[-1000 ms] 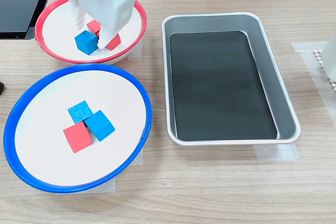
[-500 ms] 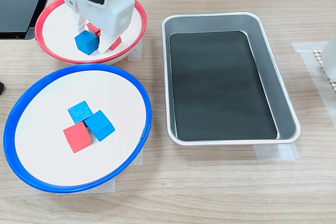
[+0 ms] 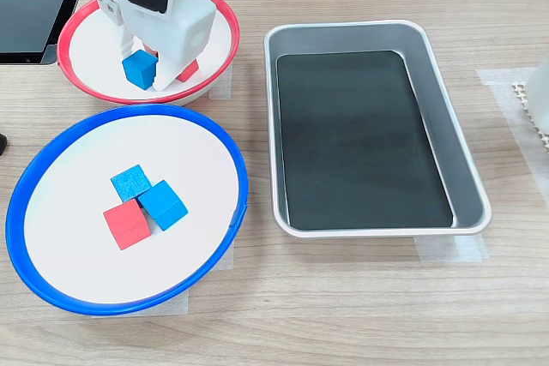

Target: Relocate any misplaced blocks to their matching dishes.

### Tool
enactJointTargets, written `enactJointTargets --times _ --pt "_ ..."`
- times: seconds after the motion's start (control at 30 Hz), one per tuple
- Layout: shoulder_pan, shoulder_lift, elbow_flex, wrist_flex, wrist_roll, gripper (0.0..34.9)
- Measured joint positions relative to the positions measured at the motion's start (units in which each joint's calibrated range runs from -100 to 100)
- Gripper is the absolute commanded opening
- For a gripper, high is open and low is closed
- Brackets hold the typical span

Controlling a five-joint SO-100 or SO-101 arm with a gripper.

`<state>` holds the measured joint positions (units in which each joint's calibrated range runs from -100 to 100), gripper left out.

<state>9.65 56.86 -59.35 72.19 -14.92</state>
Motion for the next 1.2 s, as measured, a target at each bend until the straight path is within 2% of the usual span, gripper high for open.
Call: enactJointTargets --times 0.5,0.73,0.97,1.2 --pt "0.3 -0.1 1.7 -1.2 0.0 14.4" --pt "1.5 -0.2 2.7 -3.0 -0.3 8.6" --pt "1.8 -0.2 2.8 -4.5 -0.3 10.0" --pt "1.9 -0.2 2.9 -5.7 -0.3 3.9"
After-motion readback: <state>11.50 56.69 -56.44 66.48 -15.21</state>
